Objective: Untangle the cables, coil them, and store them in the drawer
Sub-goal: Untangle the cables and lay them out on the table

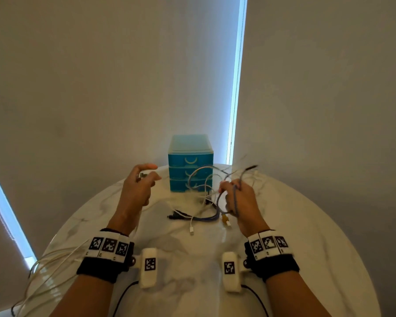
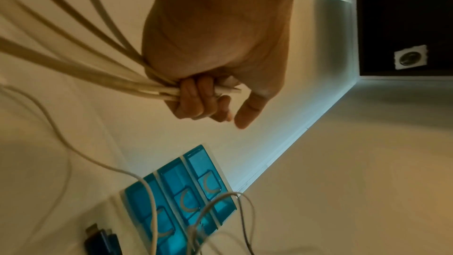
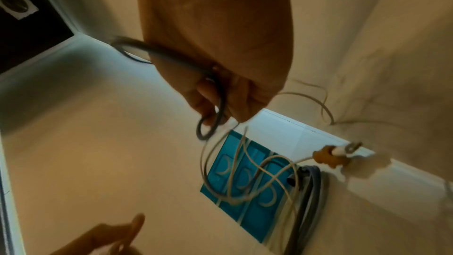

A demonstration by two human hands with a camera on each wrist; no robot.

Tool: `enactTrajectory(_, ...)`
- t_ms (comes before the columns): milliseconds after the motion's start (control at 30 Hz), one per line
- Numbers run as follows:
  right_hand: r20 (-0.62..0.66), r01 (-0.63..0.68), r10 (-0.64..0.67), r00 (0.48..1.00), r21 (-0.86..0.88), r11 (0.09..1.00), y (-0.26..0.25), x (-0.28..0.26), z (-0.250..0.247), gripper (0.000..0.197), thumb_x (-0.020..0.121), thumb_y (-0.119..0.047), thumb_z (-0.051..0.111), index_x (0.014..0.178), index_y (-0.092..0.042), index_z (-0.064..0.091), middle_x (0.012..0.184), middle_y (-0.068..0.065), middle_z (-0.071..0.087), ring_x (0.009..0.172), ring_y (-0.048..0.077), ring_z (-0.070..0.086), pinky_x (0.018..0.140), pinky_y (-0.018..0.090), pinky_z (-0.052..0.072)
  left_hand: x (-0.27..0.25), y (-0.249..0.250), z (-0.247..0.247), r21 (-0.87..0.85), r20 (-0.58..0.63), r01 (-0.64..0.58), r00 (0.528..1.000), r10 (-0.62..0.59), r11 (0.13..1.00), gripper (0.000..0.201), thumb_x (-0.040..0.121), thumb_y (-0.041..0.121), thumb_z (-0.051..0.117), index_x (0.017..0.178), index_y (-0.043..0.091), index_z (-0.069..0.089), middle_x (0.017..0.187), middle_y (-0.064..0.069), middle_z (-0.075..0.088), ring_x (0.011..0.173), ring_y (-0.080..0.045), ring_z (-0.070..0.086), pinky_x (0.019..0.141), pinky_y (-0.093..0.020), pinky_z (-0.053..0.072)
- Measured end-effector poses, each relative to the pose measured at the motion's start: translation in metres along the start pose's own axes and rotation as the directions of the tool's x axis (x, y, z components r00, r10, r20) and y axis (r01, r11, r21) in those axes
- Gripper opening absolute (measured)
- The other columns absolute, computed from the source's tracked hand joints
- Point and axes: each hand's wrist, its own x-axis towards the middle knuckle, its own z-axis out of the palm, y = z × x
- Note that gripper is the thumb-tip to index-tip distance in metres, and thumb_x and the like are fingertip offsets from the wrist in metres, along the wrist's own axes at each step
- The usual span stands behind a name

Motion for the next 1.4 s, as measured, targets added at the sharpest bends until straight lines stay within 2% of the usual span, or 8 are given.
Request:
enactTrajectory(167, 0.372, 0.085, -0.012, 0.928, -0.182, 0.980, -0.011, -0.023, 0.009, 0.024, 0.097, -0.014, 0.066, 0.074, -0.014, 0.056, 0.059, -0.002, 0.052, 0.050, 0.013, 0.042, 0.050, 0.028, 0.035, -0.025, 0.022, 0.013, 0.123, 0.334, -0.154, 0.937, 0.105, 0.980, 0.023, 0.101, 0.035, 0.073, 0.122, 0.044, 0.075, 0.067, 0.018, 0.059, 0.052, -0.003, 0.044, 0.048, -0.020, 0.033)
enactTrajectory(267, 0.545, 0.081, -0.049, 0.837, -0.034, 0.996, -0.027, -0.031, 0.008, 0.033, 0.101, -0.014, 0.064, 0.070, -0.020, 0.054, 0.063, 0.003, 0.048, 0.046, 0.014, 0.035, 0.044, 0.026, 0.030, -0.028, 0.016, 0.024, 0.287, 0.455, -0.147, 0.890, 0.000, 0.947, 0.025, 0.104, 0.039, 0.068, 0.126, 0.048, 0.073, 0.097, 0.023, 0.069, 0.069, 0.008, 0.064, 0.050, -0.008, 0.042)
enactTrajectory(633, 0.180, 0.034, -0.249, 0.952, 0.744, 0.667, -0.039, -0.008, -0.034, 0.030, 0.112, -0.022, 0.050, 0.083, -0.021, 0.054, 0.082, -0.003, 0.057, 0.048, 0.005, 0.035, 0.046, 0.018, 0.030, -0.003, -0.011, 0.012, 0.488, 0.296, -0.078, 0.952, -0.081, 0.869, 0.034, 0.099, 0.064, 0.062, 0.104, 0.032, 0.071, 0.105, 0.011, 0.074, 0.099, -0.013, 0.068, 0.072, -0.031, 0.051)
enactTrajectory(767, 0.074, -0.110, 0.103, 0.992, 0.095, 0.989, -0.006, 0.009, -0.035, 0.025, 0.103, -0.029, 0.066, 0.095, -0.006, 0.072, 0.088, 0.013, 0.070, 0.065, 0.016, 0.057, 0.053, 0.028, 0.045, 0.000, -0.014, 0.008, 0.434, 0.240, -0.175, 0.968, 0.074, 0.884, 0.028, 0.101, 0.057, 0.065, 0.097, 0.031, 0.071, 0.090, 0.013, 0.077, 0.092, -0.009, 0.070, 0.089, -0.039, 0.055)
enactTrajectory(867, -0.137, -0.029, -0.029, 0.990, -0.406, 0.913, 0.004, 0.010, -0.032, 0.046, 0.098, -0.040, 0.073, 0.085, 0.004, 0.068, 0.076, 0.013, 0.063, 0.077, 0.033, 0.062, 0.073, 0.045, 0.050, -0.002, -0.010, 0.006, 0.378, 0.231, -0.183, 0.968, 0.098, 0.908, 0.025, 0.100, 0.053, 0.068, 0.096, 0.030, 0.075, 0.087, 0.027, 0.075, 0.082, 0.009, 0.067, 0.086, -0.033, 0.051)
enactTrajectory(1067, -0.067, 0.521, -0.547, 0.835, -0.224, 0.823, -0.027, -0.019, -0.018, 0.036, 0.092, -0.020, 0.084, 0.072, -0.024, 0.054, 0.075, 0.008, 0.063, 0.069, 0.011, 0.061, 0.074, 0.018, 0.052, 0.000, -0.012, 0.007, 0.348, 0.254, -0.202, 0.960, 0.115, 0.916, 0.023, 0.095, 0.056, 0.074, 0.098, 0.034, 0.078, 0.104, 0.020, 0.079, 0.097, -0.002, 0.072, 0.103, -0.041, 0.054)
enactTrajectory(1267, 0.308, 0.550, -0.456, 0.835, -0.483, 0.681, -0.006, -0.011, -0.009, 0.058, 0.094, 0.001, 0.067, 0.137, -0.039, 0.066, 0.107, 0.003, 0.069, 0.093, 0.021, 0.065, 0.086, 0.034, 0.056, -0.002, -0.013, 0.009, 0.393, 0.407, -0.286, 0.906, 0.113, 0.874, 0.018, 0.091, 0.054, 0.078, 0.101, 0.039, 0.080, 0.106, 0.020, 0.079, 0.097, -0.001, 0.073, 0.098, -0.037, 0.059)
enactTrajectory(1400, 0.422, 0.511, -0.309, 0.852, -0.546, 0.663, 0.002, -0.013, 0.004, 0.023, 0.100, -0.029, 0.075, 0.122, -0.025, 0.078, 0.103, -0.006, 0.076, 0.095, 0.014, 0.072, 0.079, 0.014, 0.051, -0.007, -0.011, 0.011, 0.387, 0.499, -0.329, 0.860, 0.104, 0.861, 0.016, 0.090, 0.051, 0.080, 0.101, 0.039, 0.081, 0.112, 0.026, 0.076, 0.102, 0.008, 0.069, 0.088, -0.020, 0.049)
